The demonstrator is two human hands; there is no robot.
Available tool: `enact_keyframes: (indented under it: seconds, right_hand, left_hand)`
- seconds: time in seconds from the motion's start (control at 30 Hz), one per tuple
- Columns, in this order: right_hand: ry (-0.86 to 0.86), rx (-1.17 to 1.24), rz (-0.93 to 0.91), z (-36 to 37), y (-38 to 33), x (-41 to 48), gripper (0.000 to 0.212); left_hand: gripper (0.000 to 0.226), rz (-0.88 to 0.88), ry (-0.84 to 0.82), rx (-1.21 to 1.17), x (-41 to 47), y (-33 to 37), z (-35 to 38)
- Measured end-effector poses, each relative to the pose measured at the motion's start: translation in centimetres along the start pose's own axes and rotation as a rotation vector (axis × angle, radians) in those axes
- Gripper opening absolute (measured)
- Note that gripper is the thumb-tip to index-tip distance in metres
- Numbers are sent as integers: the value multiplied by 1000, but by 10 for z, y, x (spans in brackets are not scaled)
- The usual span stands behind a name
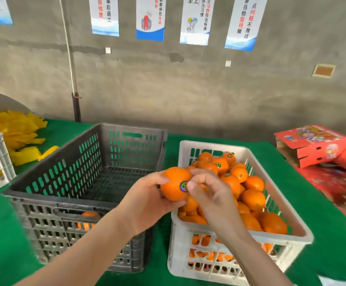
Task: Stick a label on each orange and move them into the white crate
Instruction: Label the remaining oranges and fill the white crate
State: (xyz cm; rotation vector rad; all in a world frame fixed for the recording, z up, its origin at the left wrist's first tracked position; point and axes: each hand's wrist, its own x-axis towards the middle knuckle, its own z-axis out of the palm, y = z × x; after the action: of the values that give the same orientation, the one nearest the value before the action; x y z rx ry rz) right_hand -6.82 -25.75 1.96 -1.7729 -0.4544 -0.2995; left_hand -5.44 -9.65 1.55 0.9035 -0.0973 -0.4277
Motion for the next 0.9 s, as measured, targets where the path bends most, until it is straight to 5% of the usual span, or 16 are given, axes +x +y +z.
enact_keyframes:
  seconds: [0.4, 0.47, 0.57, 0.63, 0.73, 0.9]
  right_hand:
    - [170, -207, -175, -37, 16, -33, 13]
    - [178, -137, -113, -39, 21, -42, 26]
    - [128, 90, 137, -47, 35, -52, 74]
    - [50, 150, 217, -52, 45, -57, 69]
    - [-61, 80, 188, -50, 57, -61, 60]
    - [107, -213, 159, -67, 78, -30, 63]
  left_hand:
    - [62, -18, 53, 85, 4, -41, 36]
    - [62, -35, 39, 130, 4, -47, 35]
    - [58, -79, 49, 186, 1, -57, 32]
    - [55, -79, 59, 222, 2, -65, 33]
    - [45, -27, 106, 339, 15, -74, 38]
    - [33, 173, 110, 847, 58, -86, 37]
